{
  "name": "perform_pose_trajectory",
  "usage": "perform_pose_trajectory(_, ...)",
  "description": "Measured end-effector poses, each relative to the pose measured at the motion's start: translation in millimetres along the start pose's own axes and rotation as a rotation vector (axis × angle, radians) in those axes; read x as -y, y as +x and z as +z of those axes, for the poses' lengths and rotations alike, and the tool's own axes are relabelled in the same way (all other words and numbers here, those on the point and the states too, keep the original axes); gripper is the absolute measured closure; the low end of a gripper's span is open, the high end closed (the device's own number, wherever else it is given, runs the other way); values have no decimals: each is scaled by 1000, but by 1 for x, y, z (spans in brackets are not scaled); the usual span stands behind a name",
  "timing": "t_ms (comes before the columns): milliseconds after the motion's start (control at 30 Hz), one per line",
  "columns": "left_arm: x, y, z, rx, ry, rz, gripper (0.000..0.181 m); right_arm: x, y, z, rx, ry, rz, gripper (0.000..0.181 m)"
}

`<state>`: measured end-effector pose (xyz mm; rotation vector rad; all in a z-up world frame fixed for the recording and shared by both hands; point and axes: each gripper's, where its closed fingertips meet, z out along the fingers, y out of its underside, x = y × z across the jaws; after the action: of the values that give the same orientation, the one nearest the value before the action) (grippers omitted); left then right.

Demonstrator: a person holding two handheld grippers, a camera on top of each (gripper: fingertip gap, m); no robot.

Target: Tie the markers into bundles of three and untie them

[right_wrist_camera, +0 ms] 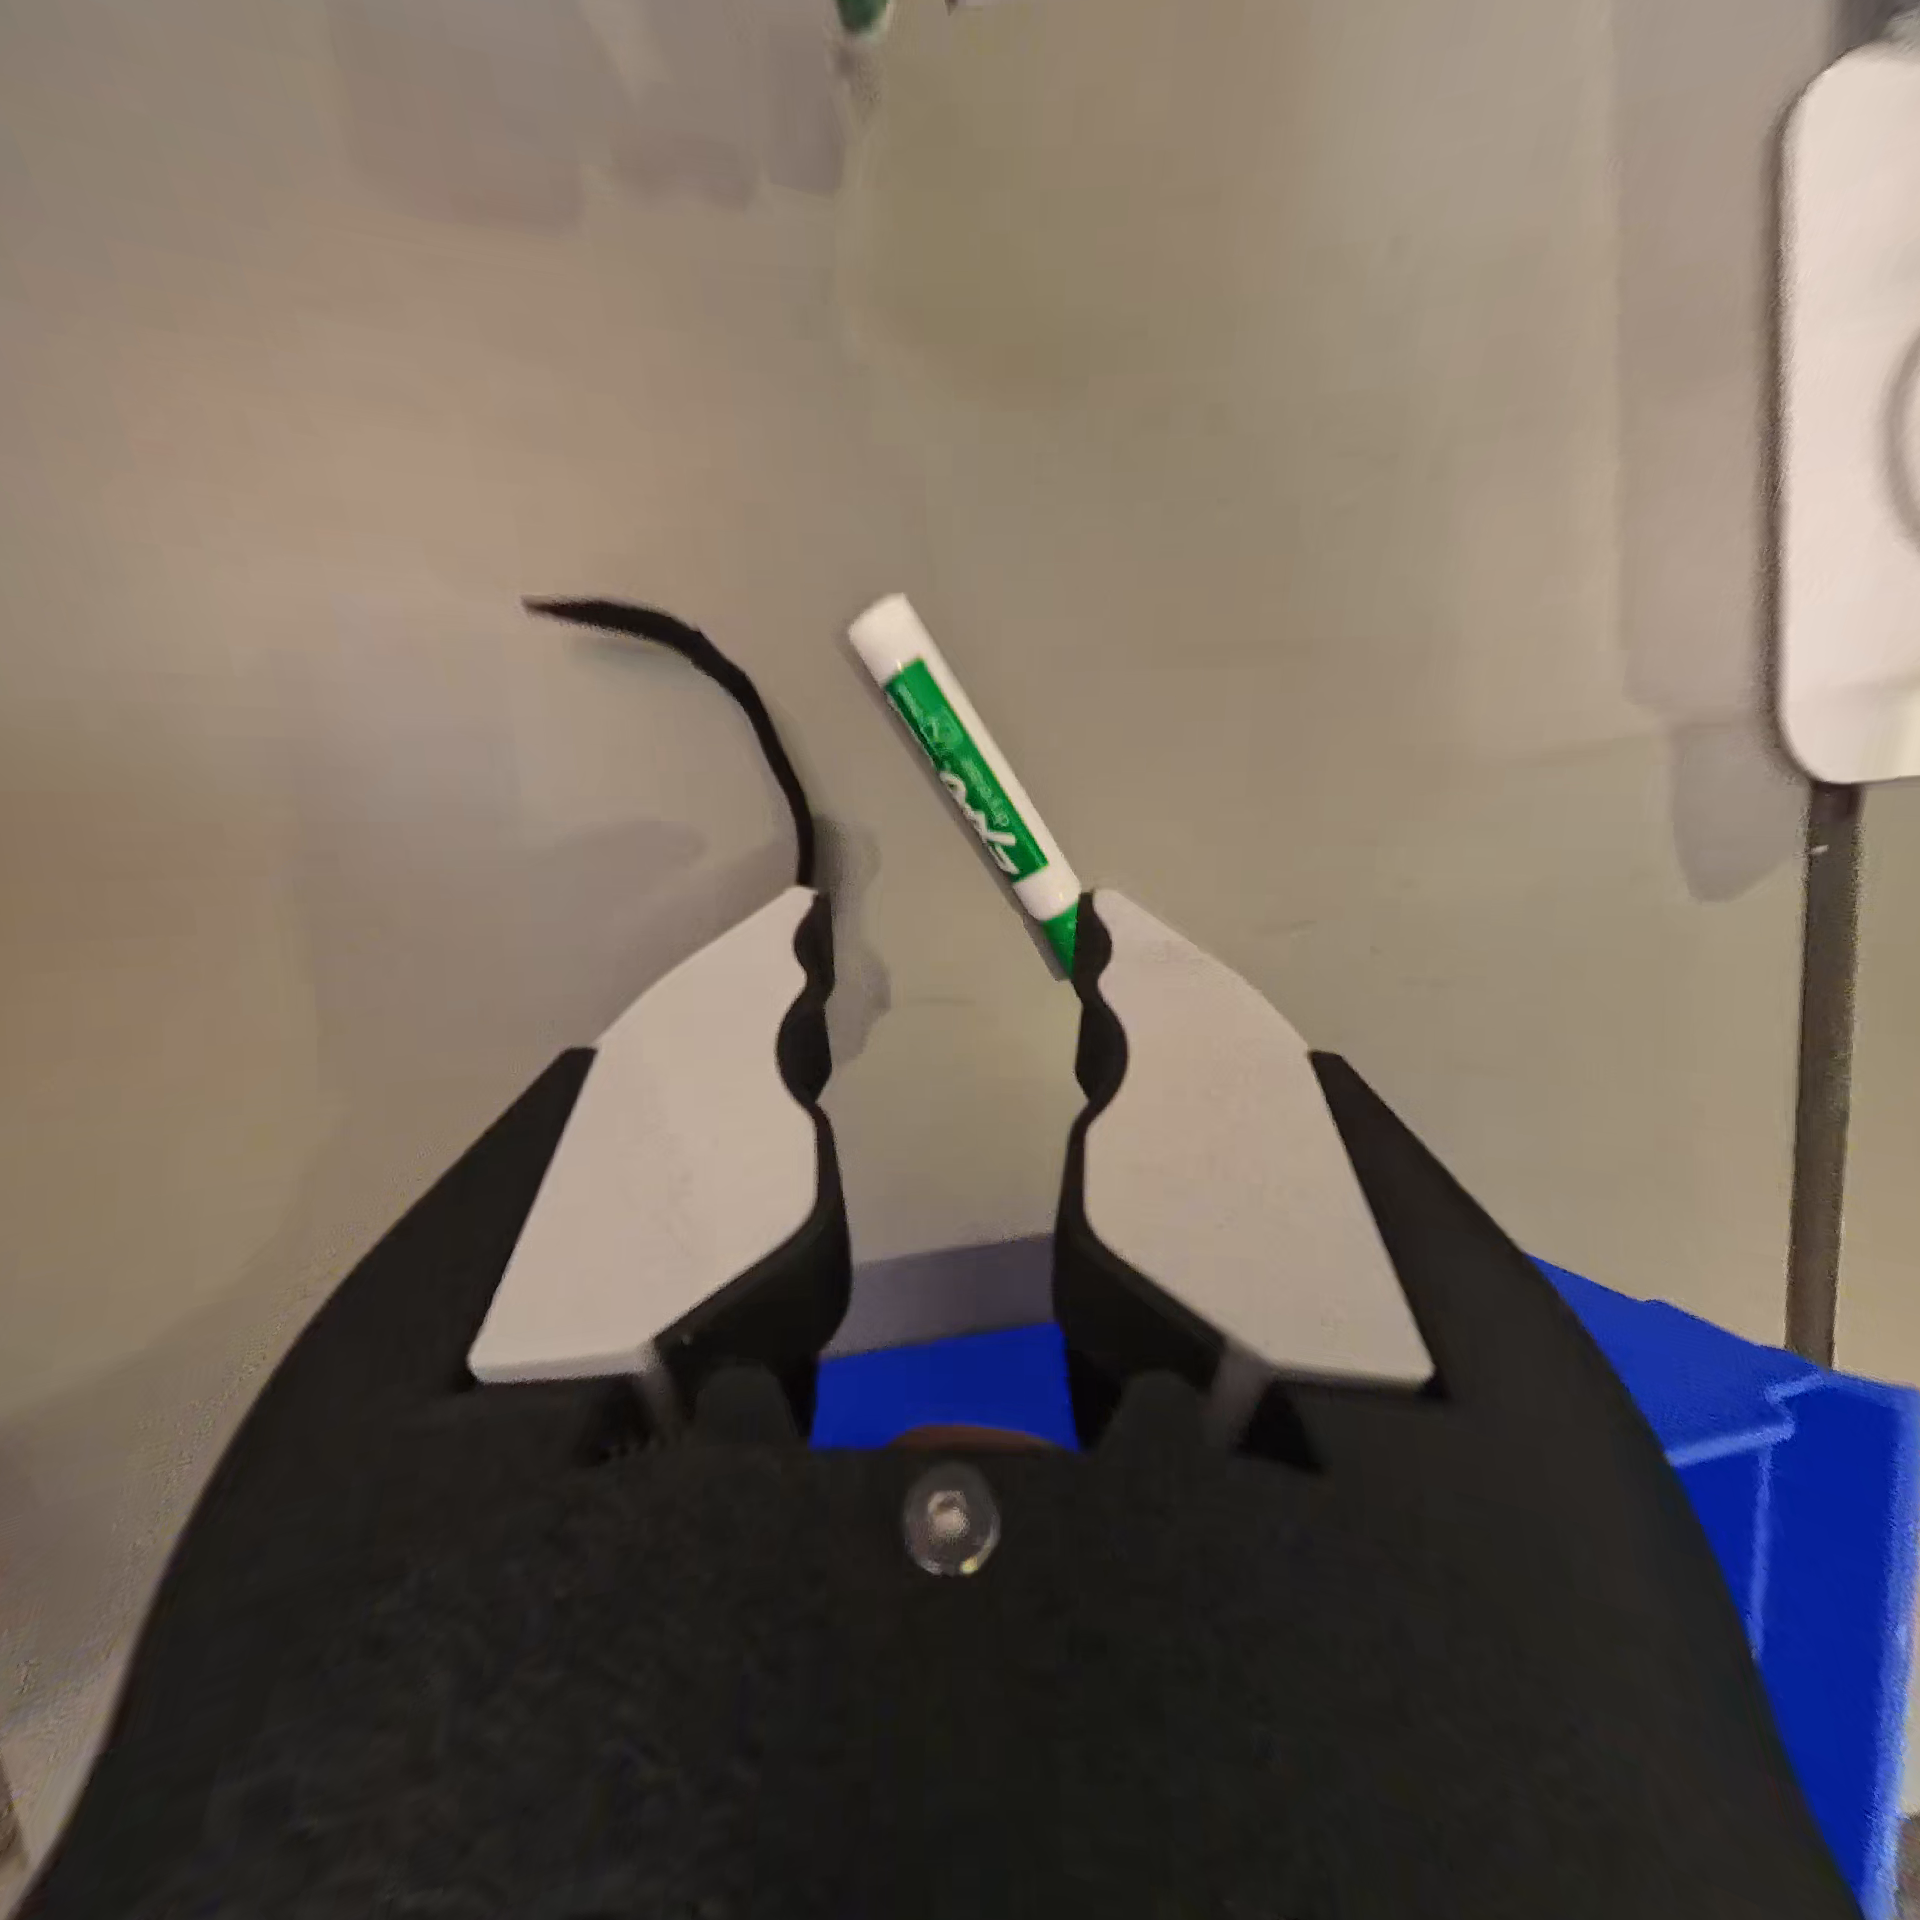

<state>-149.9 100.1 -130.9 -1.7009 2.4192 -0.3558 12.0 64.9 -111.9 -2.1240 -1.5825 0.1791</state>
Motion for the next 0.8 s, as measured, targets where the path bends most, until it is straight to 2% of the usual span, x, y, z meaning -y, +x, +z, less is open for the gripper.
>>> perform_pose_trajectory(67, 2, 0, 1, 0, 18, -3, 145, -11, 9, 13, 31, -101, -32, 137)
perform_pose_trajectory(200, 9, -2, 6, -7, 85, -33, 145, -23, 18, 35, 85, -208, -47, 138)
perform_pose_trajectory(300, 14, -2, 9, -11, 133, -40, 145, -27, 28, 41, 16, -265, -120, 138)
perform_pose_trajectory(667, 37, -26, 31, 73, 282, -81, 145, -17, 34, 17, -63, -188, -55, 139)
perform_pose_trajectory(800, 49, -45, 18, 182, 412, -146, 145, -16, 34, 5, -102, -150, -2, 138)
